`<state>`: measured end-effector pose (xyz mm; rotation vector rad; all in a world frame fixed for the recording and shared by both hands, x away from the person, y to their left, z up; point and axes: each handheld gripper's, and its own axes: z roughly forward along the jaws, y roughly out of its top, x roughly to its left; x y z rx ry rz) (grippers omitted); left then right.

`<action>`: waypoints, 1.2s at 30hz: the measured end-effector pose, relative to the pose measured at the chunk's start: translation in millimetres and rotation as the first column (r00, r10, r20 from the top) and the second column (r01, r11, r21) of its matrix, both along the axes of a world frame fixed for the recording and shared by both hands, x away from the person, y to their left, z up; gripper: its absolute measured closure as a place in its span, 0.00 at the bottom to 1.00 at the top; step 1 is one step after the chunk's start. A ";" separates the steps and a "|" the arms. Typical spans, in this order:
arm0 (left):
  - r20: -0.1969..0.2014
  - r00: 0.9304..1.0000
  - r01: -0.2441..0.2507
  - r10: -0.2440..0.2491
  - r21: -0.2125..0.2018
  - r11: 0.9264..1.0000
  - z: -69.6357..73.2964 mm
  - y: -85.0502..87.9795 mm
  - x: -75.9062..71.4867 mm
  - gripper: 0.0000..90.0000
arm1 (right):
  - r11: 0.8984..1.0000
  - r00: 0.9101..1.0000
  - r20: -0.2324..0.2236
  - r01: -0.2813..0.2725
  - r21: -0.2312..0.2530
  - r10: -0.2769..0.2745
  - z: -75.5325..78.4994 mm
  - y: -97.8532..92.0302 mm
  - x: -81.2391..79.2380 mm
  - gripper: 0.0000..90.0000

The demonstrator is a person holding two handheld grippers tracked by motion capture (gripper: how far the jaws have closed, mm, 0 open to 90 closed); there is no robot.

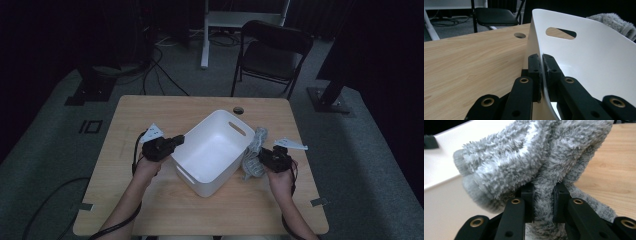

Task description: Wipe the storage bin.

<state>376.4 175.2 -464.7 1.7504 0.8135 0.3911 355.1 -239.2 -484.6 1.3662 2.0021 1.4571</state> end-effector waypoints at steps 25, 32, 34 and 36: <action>0.004 1.000 -0.018 0.018 -0.005 1.000 -0.5 -1.7 -0.5 0.95 | 1.000 0.999 -0.042 0.006 -0.020 -0.007 -10.4 -0.2 2.4 0.85; -0.001 1.000 -0.013 0.013 -0.001 1.000 0.0 -2.5 -0.6 0.95 | 1.000 0.998 0.055 -0.023 0.001 0.023 16.6 7.1 -17.9 0.84; 0.000 1.000 -0.008 0.008 -0.001 1.000 0.0 -2.5 -0.4 0.95 | 0.999 0.997 0.075 -0.018 -0.033 0.021 18.7 10.7 -19.5 0.84; -0.001 1.000 -0.002 0.002 -0.006 1.000 -0.4 -2.0 -0.2 0.95 | 1.000 0.997 0.069 -0.014 -0.024 0.016 16.7 11.5 -18.4 0.84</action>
